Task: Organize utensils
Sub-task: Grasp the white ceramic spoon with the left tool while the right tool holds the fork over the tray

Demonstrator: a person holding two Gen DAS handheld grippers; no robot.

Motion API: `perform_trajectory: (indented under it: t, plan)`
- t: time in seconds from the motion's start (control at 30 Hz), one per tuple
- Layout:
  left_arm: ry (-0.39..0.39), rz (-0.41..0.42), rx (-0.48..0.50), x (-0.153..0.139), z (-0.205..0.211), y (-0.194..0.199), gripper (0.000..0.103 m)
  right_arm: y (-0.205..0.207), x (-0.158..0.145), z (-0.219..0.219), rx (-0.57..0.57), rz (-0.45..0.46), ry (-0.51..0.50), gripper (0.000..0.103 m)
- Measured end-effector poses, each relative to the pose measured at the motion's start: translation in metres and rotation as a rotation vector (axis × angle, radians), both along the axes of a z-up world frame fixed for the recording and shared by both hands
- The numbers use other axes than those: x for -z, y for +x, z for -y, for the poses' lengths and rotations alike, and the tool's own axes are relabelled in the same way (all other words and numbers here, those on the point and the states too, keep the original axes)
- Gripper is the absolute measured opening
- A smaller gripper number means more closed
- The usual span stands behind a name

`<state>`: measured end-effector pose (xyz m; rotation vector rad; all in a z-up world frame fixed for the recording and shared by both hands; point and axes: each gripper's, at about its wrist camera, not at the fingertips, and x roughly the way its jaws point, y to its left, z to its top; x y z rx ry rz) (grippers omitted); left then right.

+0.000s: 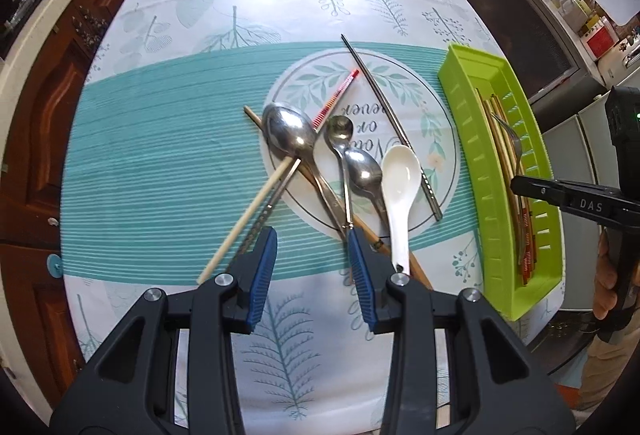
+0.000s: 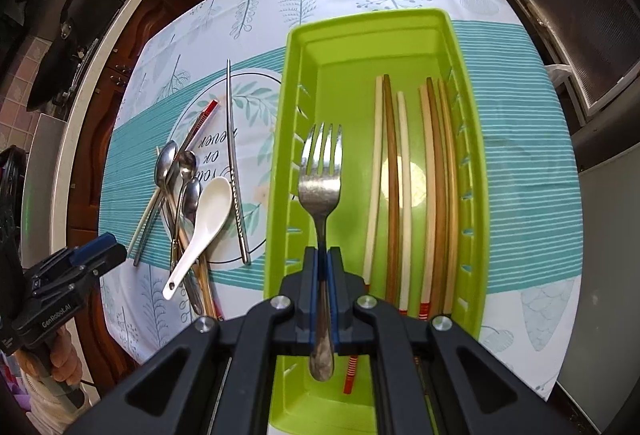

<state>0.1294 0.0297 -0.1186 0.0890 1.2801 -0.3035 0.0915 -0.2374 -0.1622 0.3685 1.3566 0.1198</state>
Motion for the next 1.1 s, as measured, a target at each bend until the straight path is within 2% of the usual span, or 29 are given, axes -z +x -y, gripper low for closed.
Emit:
perform_trajectory:
  t: [0.1,0.23,0.3,0.37,0.67,0.83,1.0,1.03,1.1]
  plan:
    - [0.03,0.032,0.008,-0.006,-0.006,0.002,0.034,0.0,0.0,0.0,-0.002,0.003,-0.003,0.004]
    - [0.055,0.04,-0.039,-0.007,-0.027,0.015,0.034,-0.002,0.002,0.0,-0.001,-0.002,-0.004,0.004]
    - [0.044,0.028,-0.051,-0.006,-0.033,0.019,0.033,-0.003,0.004,-0.001,-0.003,-0.006,-0.004,0.004]
    - [-0.006,-0.011,-0.034,-0.004,-0.033,0.021,0.033,-0.003,0.005,-0.001,-0.005,-0.01,-0.004,0.004]
    - [-0.115,-0.121,0.054,0.015,0.023,0.017,0.032,-0.004,0.011,-0.003,-0.004,-0.022,0.008,0.004]
    - [-0.116,-0.188,0.089,0.032,0.051,0.022,0.032,-0.005,0.016,-0.001,0.004,-0.036,0.021,0.004]
    - [-0.085,-0.24,0.081,0.056,0.066,0.031,0.032,-0.009,0.019,0.004,0.016,-0.04,0.032,0.004]
    - [-0.079,-0.246,0.076,0.06,0.069,0.032,0.031,-0.009,0.019,0.005,0.018,-0.04,0.035,0.004]
    - [-0.077,-0.259,0.074,0.066,0.072,0.033,0.023,-0.01,0.02,0.006,0.021,-0.04,0.038,0.004]
